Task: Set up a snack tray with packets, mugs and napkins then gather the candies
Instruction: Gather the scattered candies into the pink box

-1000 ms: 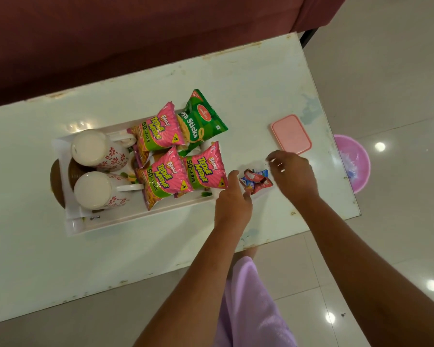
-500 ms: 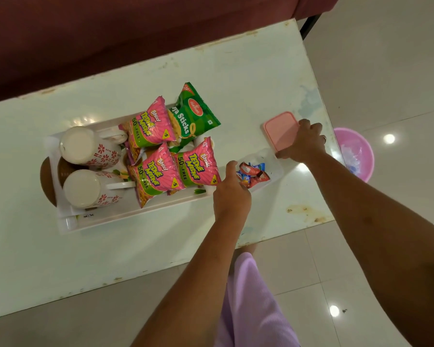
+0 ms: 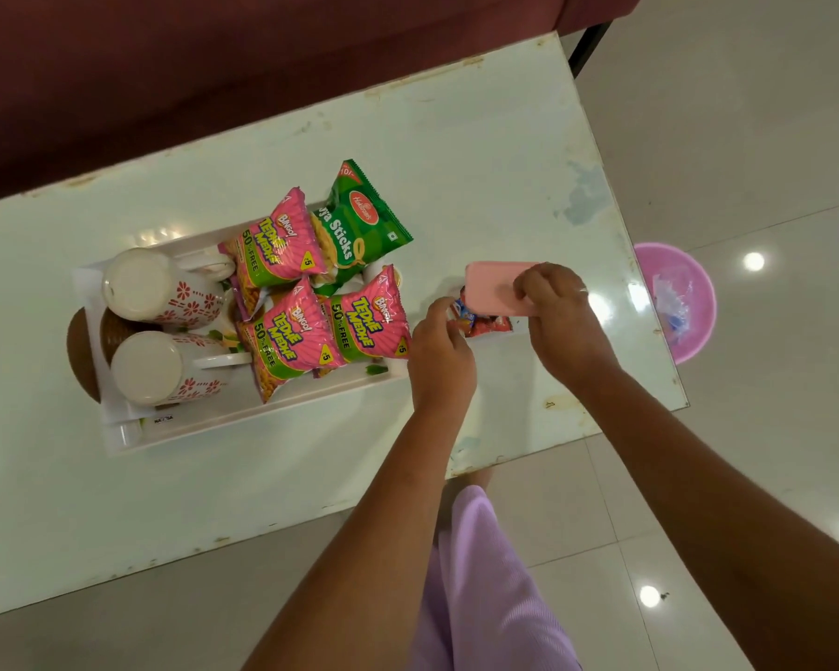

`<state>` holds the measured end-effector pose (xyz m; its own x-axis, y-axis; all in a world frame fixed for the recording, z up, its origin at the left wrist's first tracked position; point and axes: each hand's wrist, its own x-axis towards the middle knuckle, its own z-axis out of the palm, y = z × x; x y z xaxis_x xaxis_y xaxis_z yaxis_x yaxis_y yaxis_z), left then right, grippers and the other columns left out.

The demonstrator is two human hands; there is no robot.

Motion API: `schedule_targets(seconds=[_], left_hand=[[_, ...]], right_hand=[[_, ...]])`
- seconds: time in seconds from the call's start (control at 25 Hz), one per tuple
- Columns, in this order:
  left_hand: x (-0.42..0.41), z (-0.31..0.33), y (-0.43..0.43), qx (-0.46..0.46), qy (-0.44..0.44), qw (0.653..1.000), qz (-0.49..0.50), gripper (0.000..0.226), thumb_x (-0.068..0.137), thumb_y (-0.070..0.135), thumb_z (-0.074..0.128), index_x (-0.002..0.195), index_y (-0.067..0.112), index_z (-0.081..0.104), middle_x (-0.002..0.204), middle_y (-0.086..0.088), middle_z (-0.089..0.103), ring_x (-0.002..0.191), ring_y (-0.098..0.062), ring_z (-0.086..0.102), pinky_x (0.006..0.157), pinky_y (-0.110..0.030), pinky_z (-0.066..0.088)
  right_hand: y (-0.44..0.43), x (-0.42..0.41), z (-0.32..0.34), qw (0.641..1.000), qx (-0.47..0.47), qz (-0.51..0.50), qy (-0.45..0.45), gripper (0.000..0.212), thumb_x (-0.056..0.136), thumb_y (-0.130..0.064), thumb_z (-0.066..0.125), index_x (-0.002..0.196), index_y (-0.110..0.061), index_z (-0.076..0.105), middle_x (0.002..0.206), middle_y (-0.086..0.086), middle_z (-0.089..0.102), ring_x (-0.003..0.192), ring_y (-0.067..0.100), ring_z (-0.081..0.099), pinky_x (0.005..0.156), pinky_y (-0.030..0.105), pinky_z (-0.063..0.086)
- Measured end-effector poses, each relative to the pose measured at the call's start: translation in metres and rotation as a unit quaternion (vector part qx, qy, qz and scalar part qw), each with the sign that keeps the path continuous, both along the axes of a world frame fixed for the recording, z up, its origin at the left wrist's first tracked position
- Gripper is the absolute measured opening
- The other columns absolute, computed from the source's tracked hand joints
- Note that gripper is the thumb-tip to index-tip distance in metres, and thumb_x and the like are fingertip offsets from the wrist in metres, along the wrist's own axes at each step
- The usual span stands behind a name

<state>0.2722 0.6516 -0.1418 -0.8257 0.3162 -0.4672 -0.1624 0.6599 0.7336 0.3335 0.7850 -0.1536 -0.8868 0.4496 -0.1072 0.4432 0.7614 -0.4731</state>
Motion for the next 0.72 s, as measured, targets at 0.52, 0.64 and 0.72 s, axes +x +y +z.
schedule_targets(seconds=[0.52,0.64,0.72], left_hand=[[-0.003,-0.005,0.002,0.033,-0.076,0.995,0.060,0.053,0.087,0.005,0.060,0.135,0.019,0.043,0.133,-0.013,0.054,0.112,-0.034,0.060,0.084,-0.052,0.055],[-0.008,-0.006,0.003,0.074,-0.148,0.976,0.143,0.055,0.081,-0.006,0.060,0.127,0.024,0.052,0.124,-0.012,0.059,0.103,-0.029,0.061,0.078,-0.045,0.058],[-0.009,-0.003,0.005,0.102,-0.192,0.958,0.187,0.059,0.077,-0.011,0.057,0.124,0.025,0.054,0.119,-0.011,0.060,0.097,-0.025,0.060,0.073,-0.039,0.059]], right_hand=[[0.001,0.017,-0.002,0.988,-0.026,0.146,-0.034,0.025,0.079,-0.020,0.073,0.099,-0.011,0.061,0.127,0.013,0.054,0.126,0.038,0.040,0.095,0.047,0.046],[-0.003,0.012,-0.004,0.992,-0.099,0.074,0.009,0.045,0.083,-0.036,0.067,0.119,-0.013,0.052,0.131,0.010,0.048,0.126,0.030,0.038,0.096,0.033,0.039],[-0.008,0.006,-0.007,0.989,-0.141,-0.033,0.042,0.060,0.089,-0.042,0.053,0.138,-0.012,0.037,0.141,0.012,0.039,0.131,0.027,0.032,0.101,0.028,0.027]])
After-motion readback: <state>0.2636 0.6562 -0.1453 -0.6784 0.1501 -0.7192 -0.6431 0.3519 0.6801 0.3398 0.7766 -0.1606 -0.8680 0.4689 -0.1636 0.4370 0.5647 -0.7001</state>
